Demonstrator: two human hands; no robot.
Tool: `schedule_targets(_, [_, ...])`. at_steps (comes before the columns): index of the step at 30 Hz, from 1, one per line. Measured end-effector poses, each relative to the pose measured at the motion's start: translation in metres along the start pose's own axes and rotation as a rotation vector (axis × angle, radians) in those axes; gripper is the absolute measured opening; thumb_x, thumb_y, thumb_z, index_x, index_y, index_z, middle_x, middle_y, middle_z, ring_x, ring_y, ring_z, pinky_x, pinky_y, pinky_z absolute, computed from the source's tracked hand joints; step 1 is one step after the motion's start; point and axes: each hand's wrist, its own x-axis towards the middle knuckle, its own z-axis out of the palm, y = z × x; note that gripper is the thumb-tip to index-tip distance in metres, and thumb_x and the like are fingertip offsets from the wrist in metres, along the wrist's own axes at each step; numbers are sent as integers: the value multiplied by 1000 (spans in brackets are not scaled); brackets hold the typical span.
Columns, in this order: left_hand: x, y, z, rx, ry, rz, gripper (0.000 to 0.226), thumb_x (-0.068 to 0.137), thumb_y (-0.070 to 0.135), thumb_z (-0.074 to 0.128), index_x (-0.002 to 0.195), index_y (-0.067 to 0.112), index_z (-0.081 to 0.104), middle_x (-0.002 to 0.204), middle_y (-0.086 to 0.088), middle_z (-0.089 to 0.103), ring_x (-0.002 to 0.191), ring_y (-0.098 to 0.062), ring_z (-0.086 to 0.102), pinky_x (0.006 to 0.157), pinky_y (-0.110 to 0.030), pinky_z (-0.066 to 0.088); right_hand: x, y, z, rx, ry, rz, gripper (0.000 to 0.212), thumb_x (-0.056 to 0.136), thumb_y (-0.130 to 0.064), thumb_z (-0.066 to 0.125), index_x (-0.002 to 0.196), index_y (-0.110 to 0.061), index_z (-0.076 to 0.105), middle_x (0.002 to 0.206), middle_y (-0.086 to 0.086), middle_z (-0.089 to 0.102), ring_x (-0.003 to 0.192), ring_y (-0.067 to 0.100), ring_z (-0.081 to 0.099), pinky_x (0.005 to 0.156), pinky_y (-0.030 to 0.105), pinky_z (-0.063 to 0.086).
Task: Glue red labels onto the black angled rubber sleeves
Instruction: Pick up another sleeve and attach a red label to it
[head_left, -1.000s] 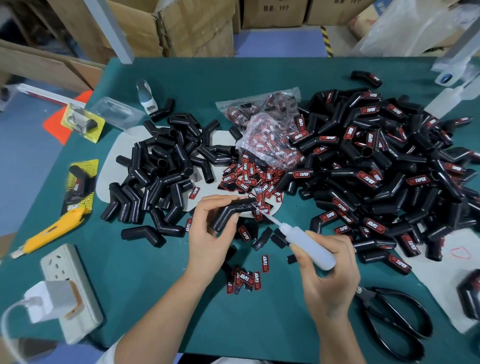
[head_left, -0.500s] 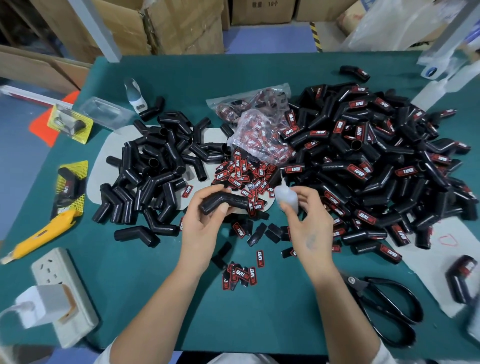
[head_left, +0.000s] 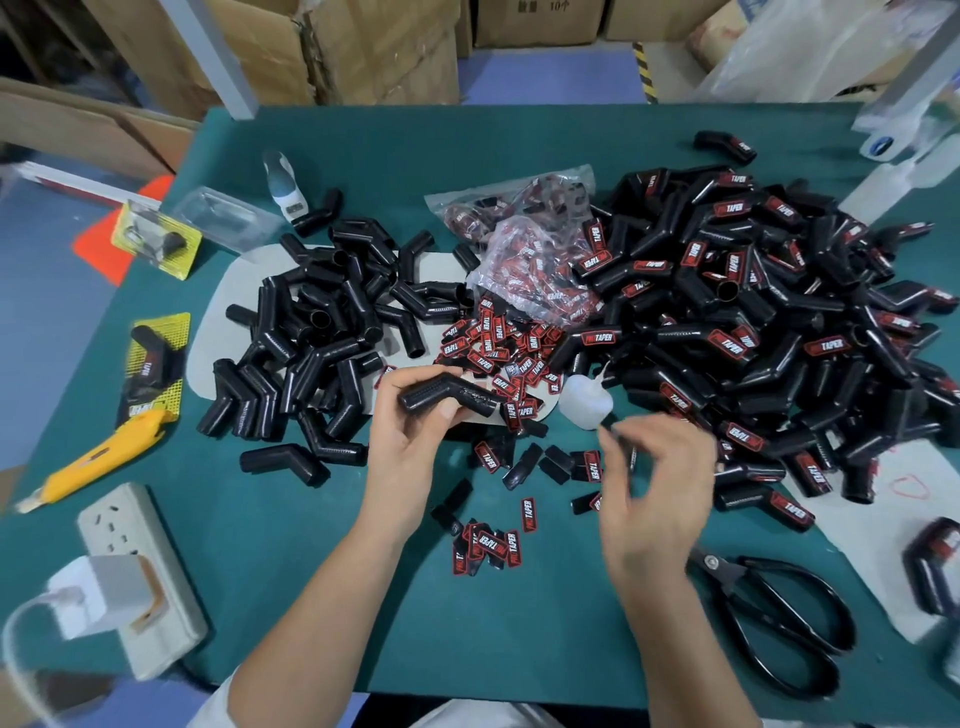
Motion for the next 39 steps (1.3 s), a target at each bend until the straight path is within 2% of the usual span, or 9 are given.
schedule_targets(3, [2,-1,-3,-12,22,23,25,104,8,62,127,9,55,128,-22,64,118,-43,63,96,-47,57,-15,-27,13,-54,-265,-84,7,99,-27,67,100,-24,73,102,-11,62,87,13,63,73,27,53])
schedule_targets(5, [3,0,-4,-15,30,30,27,104,6,60,130,11,54,127,-20,64,115,-36,64,93,-42,58,-16,-39,28,-200,-444,-88,5,98,-29,72,99,-25,75,98,-8,65,84,18,65,67,32,55])
schedule_targets(11, [5,2,-5,-72,57,20,33,100,17,65,132,17,55,129,-24,62,117,-38,61,93,-44,57,-6,-42,49,-371,-812,12,30,104,-45,58,127,-25,61,122,-4,57,112,21,59,85,35,51])
schedule_targets(18, [3,1,-6,-61,25,2,39,100,18,67,135,9,52,128,-20,65,113,-40,63,94,-46,56,7,-38,52,-222,-889,149,15,100,-35,67,114,-32,64,111,-14,62,107,14,60,81,37,53])
schedule_targets(21, [2,3,-4,-54,18,-16,39,99,20,68,135,13,54,126,-22,65,112,-41,62,92,-44,55,9,-36,53,-172,-940,180,15,97,-26,68,111,-29,63,99,-16,67,99,14,63,80,39,53])
schedule_targets(25, [-1,7,-1,-72,0,-50,38,99,26,68,135,20,59,124,-16,67,108,-31,62,88,-40,55,6,-32,44,-65,-890,255,17,91,-32,77,99,-37,63,88,-20,63,86,2,60,76,33,53])
schedule_targets(30, [-4,10,2,-89,-40,-84,48,97,41,73,140,25,58,123,-12,65,101,-21,58,83,-31,53,5,-26,39,-19,-878,216,15,94,-36,74,104,-38,63,90,-20,62,85,4,60,76,34,53])
schedule_targets(33, [-5,9,2,-93,-43,-94,51,95,44,75,140,26,58,122,-13,64,99,-24,55,81,-36,51,3,-27,38,-42,-875,146,5,100,-33,69,104,-32,70,96,-12,60,88,10,62,79,39,53])
schedule_targets(39, [-4,9,1,-90,-59,-101,45,98,39,72,140,27,58,122,-10,65,96,-20,57,79,-31,53,1,-28,37,-26,-863,100,20,104,-28,65,117,-33,79,98,-11,55,96,16,58,81,36,50])
